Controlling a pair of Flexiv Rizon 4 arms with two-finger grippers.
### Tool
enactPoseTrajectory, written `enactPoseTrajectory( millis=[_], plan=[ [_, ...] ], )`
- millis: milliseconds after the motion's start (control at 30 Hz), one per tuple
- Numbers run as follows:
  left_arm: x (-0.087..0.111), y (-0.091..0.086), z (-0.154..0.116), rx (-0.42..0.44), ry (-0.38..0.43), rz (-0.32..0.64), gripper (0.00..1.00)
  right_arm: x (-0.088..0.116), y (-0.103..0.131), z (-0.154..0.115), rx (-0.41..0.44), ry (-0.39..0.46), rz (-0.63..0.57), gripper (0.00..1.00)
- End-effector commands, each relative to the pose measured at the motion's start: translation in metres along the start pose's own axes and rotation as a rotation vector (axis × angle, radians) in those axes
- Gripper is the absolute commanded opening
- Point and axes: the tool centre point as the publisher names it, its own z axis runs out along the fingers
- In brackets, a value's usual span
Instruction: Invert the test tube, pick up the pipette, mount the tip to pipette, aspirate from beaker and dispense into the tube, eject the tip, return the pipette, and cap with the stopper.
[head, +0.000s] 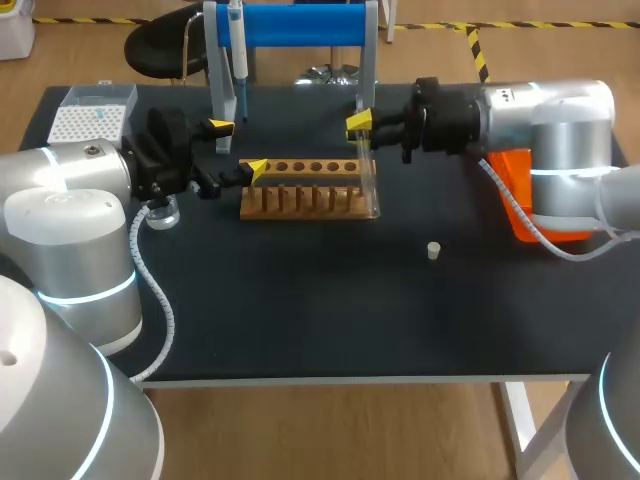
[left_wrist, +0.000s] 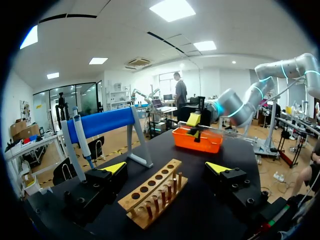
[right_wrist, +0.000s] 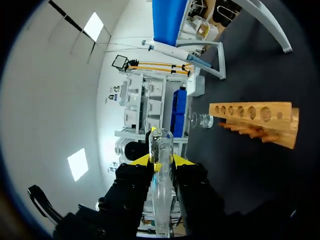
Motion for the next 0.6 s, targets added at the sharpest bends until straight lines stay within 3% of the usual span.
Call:
enactPoseTrajectory(
  millis=[33, 600],
  plan=[
    [0.0006, 0.001, 0.0011, 0.002, -0.003, 0.001, 1.0, -0.0024, 0.002, -0.0015, 0.01, 0.007, 0.065, 0.0],
    [0.0006, 0.001, 0.0011, 0.002, -0.003, 0.001, 1.0, -0.0016, 0.0038, -0.0024, 0.013, 0.007, 0.087, 0.0]
  ],
)
